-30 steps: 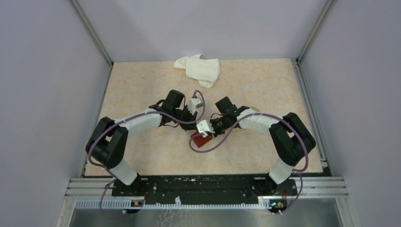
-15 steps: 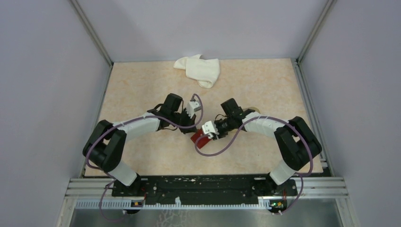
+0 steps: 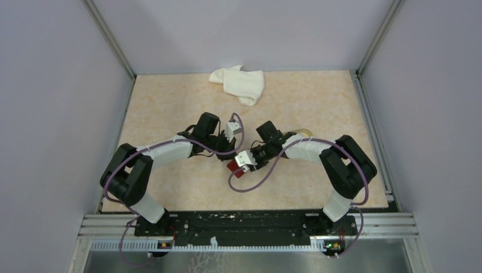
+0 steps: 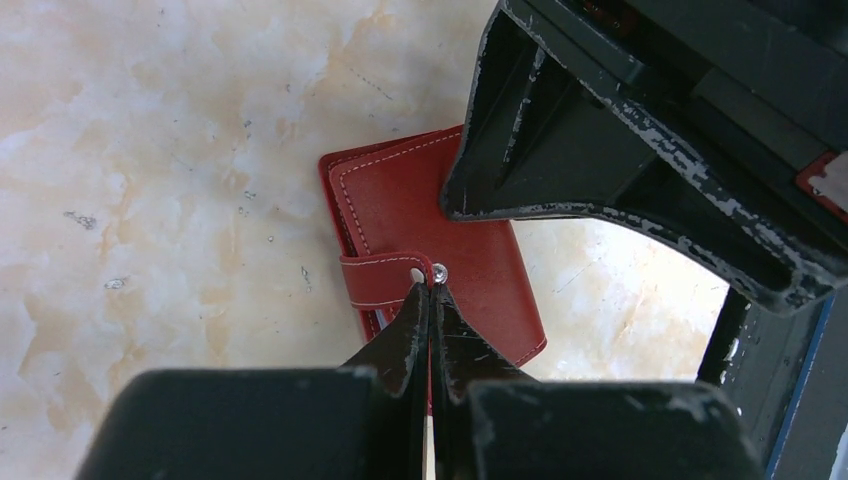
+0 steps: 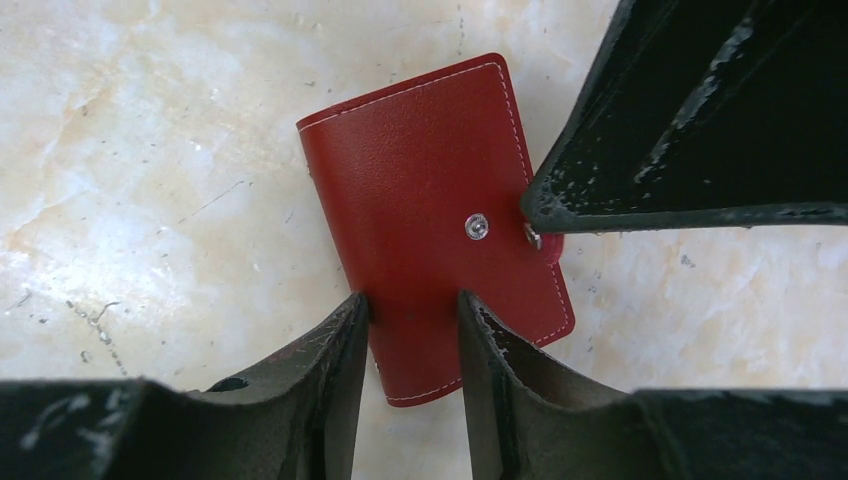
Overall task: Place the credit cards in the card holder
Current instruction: Close the card holder at the center of the board.
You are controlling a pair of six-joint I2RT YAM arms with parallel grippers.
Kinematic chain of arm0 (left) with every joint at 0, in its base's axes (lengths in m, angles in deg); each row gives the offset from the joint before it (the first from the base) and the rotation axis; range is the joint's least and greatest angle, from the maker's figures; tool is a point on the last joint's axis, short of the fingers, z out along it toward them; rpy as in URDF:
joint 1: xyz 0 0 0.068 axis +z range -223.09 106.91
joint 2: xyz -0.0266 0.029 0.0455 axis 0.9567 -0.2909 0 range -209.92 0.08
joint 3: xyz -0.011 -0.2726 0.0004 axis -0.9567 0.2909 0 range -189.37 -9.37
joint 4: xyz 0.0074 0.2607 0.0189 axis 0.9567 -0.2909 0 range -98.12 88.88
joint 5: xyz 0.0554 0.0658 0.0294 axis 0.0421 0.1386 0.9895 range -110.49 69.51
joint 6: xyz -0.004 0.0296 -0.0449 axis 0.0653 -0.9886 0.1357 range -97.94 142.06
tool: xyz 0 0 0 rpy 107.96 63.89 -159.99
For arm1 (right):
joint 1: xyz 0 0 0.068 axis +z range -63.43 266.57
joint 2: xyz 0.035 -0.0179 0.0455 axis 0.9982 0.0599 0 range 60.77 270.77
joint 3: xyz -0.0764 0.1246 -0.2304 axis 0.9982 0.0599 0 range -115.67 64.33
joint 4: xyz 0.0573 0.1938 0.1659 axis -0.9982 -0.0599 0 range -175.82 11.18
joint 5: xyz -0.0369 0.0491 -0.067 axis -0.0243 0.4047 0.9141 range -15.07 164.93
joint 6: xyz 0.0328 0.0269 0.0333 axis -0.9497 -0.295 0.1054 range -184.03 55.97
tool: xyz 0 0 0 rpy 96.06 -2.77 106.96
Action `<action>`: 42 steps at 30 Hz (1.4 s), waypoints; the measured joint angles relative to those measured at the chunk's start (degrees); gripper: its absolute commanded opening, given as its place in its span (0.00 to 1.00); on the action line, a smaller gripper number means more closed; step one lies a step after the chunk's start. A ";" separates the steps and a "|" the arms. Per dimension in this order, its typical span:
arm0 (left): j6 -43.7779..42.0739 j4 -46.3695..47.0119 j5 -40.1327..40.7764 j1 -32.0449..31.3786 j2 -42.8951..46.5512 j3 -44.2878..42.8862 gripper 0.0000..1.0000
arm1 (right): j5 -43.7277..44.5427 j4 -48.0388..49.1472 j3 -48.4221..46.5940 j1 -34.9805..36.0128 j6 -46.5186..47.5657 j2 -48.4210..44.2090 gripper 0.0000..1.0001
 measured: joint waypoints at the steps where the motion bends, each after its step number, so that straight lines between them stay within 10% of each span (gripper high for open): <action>1: -0.02 -0.04 0.02 0.00 -0.17 0.00 0.00 | 0.09 -0.04 -0.39 0.13 -0.15 0.31 0.35; 42: -1.60 -3.96 3.41 -2.54 -2.89 -1.77 0.00 | 1.55 -0.04 -1.68 0.79 -4.85 1.03 0.44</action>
